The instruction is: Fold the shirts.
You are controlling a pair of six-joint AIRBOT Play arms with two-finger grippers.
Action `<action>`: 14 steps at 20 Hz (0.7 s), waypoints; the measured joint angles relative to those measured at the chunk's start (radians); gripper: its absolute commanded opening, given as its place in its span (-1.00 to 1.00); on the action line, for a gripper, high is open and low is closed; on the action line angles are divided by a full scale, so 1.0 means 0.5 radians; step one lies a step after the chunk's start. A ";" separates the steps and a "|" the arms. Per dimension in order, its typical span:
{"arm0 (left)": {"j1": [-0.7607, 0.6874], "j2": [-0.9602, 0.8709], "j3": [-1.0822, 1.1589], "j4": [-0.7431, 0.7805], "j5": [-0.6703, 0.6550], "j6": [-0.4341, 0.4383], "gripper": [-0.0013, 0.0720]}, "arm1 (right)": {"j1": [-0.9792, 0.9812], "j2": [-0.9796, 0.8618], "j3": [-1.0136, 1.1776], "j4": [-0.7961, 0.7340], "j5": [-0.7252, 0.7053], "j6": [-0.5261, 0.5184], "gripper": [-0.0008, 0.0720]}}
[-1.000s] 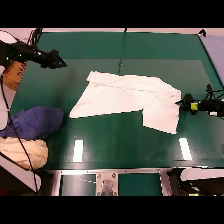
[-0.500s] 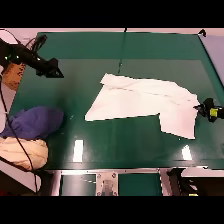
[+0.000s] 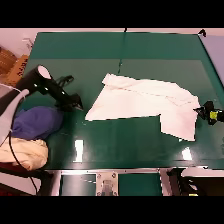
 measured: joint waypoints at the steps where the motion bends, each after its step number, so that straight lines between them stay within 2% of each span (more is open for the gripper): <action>1: -0.033 0.003 -0.074 -0.020 0.074 0.004 0.79 | 0.005 0.001 -0.001 0.001 -0.001 -0.001 -0.93; 3: -0.105 0.011 -0.188 -0.127 0.164 0.038 0.79 | 0.017 0.001 -0.002 0.005 0.001 -0.002 -0.93; 4: -0.140 0.010 -0.222 -0.185 0.198 0.055 0.57 | 0.022 0.001 -0.002 0.006 0.000 -0.003 -0.93; 5: -0.173 0.014 -0.253 -0.194 0.261 0.079 0.23 | 0.025 0.001 -0.002 0.005 0.001 -0.003 -0.93; 6: -0.197 0.011 -0.274 -0.211 0.308 0.093 -0.01 | 0.028 0.002 -0.002 0.008 0.002 -0.004 -0.93; 8: -0.240 0.007 -0.302 -0.228 0.416 0.124 -0.76 | 0.037 0.002 -0.002 0.008 0.008 -0.004 -0.93; 9: -0.249 0.005 -0.312 -0.227 0.459 0.138 -0.91 | 0.039 0.001 -0.002 0.008 0.015 -0.004 -0.93; 14: -0.275 0.013 -0.289 -0.227 0.615 0.225 -0.92 | 0.048 0.006 -0.002 0.022 0.119 -0.004 -0.93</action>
